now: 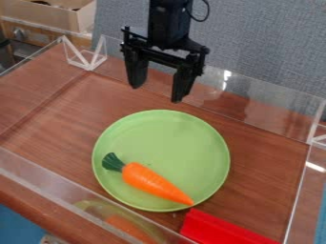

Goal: Move the carrot from the green plate to the table

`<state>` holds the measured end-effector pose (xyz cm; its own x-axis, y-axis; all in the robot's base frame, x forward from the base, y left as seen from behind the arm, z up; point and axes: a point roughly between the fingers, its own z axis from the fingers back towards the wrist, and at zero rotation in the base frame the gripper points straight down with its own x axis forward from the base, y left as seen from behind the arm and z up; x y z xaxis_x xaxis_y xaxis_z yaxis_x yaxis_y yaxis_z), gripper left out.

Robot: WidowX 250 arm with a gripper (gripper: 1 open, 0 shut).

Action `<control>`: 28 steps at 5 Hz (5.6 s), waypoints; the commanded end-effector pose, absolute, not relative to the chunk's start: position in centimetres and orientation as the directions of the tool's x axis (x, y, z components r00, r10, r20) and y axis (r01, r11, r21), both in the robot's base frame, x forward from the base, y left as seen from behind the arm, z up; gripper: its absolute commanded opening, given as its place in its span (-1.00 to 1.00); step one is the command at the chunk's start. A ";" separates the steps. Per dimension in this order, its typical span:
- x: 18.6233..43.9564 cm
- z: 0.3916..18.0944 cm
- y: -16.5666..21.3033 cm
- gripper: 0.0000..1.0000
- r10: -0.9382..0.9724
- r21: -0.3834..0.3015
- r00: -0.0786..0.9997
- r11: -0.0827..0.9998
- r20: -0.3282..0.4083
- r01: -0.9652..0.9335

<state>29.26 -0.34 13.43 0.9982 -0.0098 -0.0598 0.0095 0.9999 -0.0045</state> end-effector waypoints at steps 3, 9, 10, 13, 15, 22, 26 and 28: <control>30.1 13.2 -0.9 1.00 0.070 0.004 0.997 0.998 -0.041 -0.070; 28.7 15.6 -2.1 1.00 0.113 -0.019 0.993 0.993 -0.037 -0.114; 28.7 15.0 -0.7 1.00 0.035 -0.011 0.999 0.999 -0.027 -0.036; 29.7 14.0 -0.5 1.00 -0.039 0.001 0.999 0.999 0.021 0.039; 29.8 13.3 -1.3 1.00 -0.019 0.018 1.000 1.000 0.023 0.018; 30.1 12.2 2.1 1.00 0.083 0.022 0.996 0.996 -0.030 -0.082; 32.5 14.7 1.2 1.00 0.083 0.021 0.996 0.996 0.014 -0.083; 30.3 15.3 1.8 1.00 0.206 0.011 0.979 0.979 0.009 -0.206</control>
<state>30.22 1.86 13.50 0.9779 0.2026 -0.0523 -0.2016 0.9792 0.0231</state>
